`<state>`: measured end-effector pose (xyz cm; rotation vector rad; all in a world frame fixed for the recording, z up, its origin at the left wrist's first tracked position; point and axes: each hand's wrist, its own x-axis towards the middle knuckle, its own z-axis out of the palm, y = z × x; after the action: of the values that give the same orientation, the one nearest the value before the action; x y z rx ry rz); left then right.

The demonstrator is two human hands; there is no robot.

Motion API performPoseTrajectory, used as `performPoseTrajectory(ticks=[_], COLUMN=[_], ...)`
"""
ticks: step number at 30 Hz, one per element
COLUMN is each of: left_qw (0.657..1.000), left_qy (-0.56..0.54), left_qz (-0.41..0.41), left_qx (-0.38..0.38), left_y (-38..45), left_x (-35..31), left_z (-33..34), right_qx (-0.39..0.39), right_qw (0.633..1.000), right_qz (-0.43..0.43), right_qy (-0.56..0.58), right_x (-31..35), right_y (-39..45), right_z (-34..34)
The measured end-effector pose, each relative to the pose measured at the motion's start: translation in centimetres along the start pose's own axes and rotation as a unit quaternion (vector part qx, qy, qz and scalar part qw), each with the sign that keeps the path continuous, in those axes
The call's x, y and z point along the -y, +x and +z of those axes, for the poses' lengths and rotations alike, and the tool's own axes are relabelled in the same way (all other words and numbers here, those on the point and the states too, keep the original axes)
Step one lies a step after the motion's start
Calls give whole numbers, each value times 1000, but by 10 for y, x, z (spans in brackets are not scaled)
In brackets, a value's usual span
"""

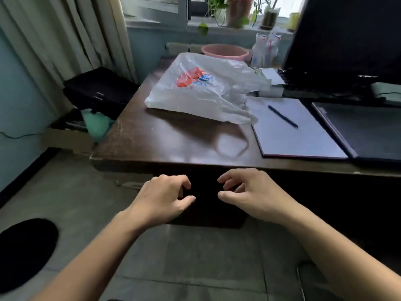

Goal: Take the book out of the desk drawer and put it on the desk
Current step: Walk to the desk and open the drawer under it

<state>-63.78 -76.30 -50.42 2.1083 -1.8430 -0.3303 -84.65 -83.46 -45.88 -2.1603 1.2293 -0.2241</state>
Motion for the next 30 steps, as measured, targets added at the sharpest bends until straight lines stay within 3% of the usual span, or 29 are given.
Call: performPoseTrajectory(ticks=[6,12,20,30], left_qw=[994,988,974,970], left_qy=[-99,-68,-84,-128], left_qz=[-45,-79,-139,-167], left_qx=[-6,113,157,122], left_y=[-49,-84,-55,-21], left_x=[1,1,9,49], left_z=[30,49,91,144], right_qx=[-16,-6,-23,-23], right_qw=[1000,996,990,964], right_qz=[11,84,140,223], right_qy=[-19,-8,9,143], right_x=[-26,-53,-101,-162], right_y=[-53,-88,-55,10], right_z=[41,57,75,114])
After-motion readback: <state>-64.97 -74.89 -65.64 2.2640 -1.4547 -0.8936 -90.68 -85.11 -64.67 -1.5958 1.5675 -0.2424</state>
